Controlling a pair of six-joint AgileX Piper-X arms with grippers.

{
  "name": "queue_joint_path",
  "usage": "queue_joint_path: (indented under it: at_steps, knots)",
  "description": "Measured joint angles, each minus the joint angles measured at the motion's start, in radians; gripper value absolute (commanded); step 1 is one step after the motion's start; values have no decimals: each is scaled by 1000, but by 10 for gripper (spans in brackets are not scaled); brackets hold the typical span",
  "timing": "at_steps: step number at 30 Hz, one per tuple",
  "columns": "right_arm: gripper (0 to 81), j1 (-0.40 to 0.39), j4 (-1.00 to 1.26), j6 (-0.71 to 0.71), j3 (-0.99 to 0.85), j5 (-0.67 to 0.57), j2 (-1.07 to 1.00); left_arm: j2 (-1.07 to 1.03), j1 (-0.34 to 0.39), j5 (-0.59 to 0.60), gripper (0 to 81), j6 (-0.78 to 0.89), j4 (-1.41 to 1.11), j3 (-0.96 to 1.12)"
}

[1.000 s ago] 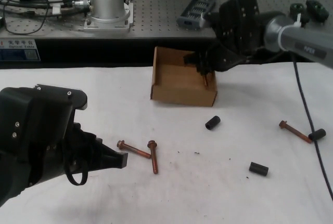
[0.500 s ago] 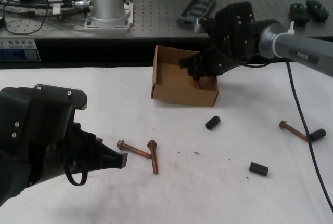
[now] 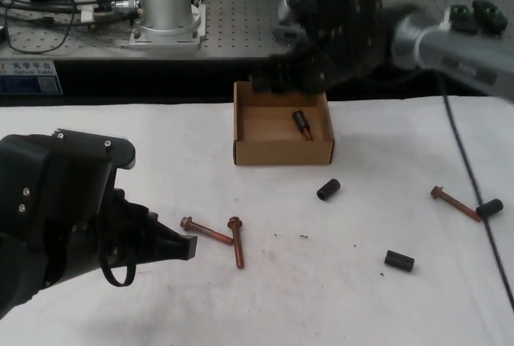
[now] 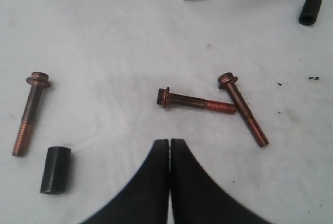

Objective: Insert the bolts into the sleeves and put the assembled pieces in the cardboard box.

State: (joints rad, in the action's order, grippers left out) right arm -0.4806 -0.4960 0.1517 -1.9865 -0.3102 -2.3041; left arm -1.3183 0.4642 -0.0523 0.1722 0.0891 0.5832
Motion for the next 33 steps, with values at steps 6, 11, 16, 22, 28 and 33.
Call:
queue_joint_path:
  at_steps: [6,11,16,22,28,33]
  knots:
    - [433,-23,-328,-186,-5,-1,211,0,0,28,6,-27,2,0]
    - [325,-29,-561,-243,-1,-37,313,0,0,29,6,-34,23,0]
    - [298,-39,-658,-205,124,-145,338,0,0,-120,6,-98,96,0]
    - [298,-93,-531,-133,323,-166,334,0,0,-290,6,-140,195,0]
    - [295,-166,-316,-17,445,-75,334,0,0,-273,6,-148,262,0]
    - [295,-206,-203,15,456,34,299,2,0,-273,6,-155,273,0]
